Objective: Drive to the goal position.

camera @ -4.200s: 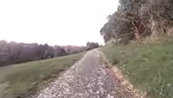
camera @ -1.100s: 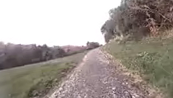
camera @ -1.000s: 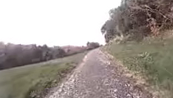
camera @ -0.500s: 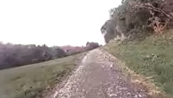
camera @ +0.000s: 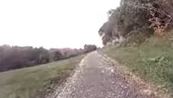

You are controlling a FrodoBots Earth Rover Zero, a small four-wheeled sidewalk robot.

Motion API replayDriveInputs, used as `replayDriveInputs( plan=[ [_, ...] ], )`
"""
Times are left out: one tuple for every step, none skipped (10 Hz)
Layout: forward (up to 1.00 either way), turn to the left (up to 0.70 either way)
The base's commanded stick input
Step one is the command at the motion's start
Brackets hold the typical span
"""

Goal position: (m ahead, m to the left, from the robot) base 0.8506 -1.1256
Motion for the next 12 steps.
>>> replayDriveInputs(
  plan=[
    [0.7, 0.0],
    [0.7, 0.0],
    [0.7, 0.0],
    [0.7, 0.0],
    [0.7, 0.0],
    [0.7, 0.0],
    [0.7, 0.0],
    [0.7, 0.0],
    [0.7, 0.0],
    [0.7, 0.0],
    [0.7, 0.0],
    [0.7, 0.0]
  ],
)
